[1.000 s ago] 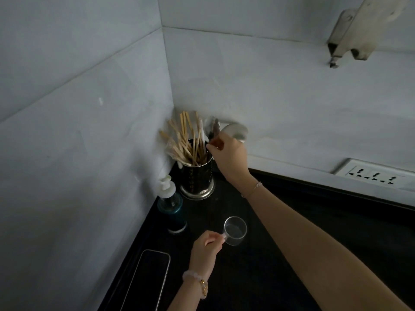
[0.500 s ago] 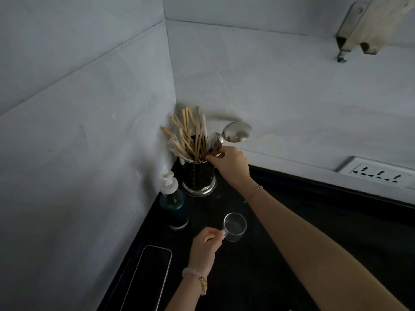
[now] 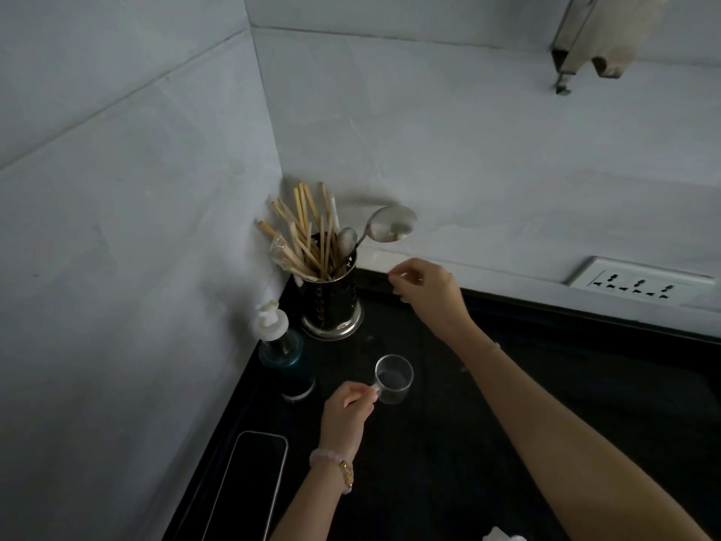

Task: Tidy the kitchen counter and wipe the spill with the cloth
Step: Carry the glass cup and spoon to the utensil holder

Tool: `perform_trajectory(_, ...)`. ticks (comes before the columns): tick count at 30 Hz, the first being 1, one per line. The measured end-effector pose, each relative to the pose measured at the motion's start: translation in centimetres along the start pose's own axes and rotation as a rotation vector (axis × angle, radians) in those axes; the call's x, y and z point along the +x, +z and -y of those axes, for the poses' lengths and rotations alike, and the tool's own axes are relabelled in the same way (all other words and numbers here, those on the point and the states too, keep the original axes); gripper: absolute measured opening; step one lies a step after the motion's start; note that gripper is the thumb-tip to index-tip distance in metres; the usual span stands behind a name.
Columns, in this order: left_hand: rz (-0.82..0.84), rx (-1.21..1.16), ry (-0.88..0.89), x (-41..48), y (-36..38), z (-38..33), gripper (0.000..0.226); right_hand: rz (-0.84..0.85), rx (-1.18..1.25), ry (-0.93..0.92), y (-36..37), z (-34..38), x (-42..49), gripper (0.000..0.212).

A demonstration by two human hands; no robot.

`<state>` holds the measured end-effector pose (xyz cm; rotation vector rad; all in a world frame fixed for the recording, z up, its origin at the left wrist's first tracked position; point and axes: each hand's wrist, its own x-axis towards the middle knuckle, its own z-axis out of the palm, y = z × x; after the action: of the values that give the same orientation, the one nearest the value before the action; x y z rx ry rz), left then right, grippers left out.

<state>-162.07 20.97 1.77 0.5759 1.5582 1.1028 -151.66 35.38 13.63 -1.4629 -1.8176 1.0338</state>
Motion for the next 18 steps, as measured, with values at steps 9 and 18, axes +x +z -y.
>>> perform_trajectory(9, -0.023, -0.075, 0.033, 4.4, 2.8, -3.4, 0.003, -0.107, -0.161, 0.266, -7.6, -10.8, -8.7, 0.014)
perform_trajectory(18, -0.010, -0.086, 0.021, 7.7, 6.1, -4.9, 0.011, -0.014, -0.604, 0.410, -8.6, -17.8, -20.7, 0.048)
